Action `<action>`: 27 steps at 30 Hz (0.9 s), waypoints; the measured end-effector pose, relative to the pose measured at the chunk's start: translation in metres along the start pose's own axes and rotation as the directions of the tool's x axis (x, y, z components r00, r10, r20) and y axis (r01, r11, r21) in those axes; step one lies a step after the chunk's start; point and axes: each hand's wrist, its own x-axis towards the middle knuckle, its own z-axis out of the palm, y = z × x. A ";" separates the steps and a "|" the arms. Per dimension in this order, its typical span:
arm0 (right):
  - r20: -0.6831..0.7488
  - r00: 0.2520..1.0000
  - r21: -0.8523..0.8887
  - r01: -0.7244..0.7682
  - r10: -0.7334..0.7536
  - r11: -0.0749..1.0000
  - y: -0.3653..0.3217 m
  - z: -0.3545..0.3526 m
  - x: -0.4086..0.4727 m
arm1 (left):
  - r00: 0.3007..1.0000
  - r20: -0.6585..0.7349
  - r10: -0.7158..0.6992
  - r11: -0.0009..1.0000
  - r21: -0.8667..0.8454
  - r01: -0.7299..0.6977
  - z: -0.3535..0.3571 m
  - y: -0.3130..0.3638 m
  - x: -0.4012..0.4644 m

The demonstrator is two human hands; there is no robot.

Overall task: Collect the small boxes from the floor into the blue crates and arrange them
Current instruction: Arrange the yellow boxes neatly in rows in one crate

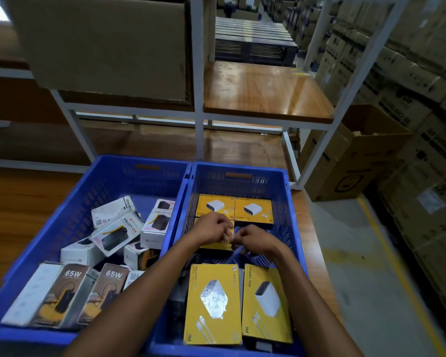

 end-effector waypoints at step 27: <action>0.254 0.922 -0.254 0.355 -0.292 0.900 -0.056 0.030 -0.079 | 0.996 -0.050 -0.069 0.803 -0.595 0.025 -0.011 0.000 -0.042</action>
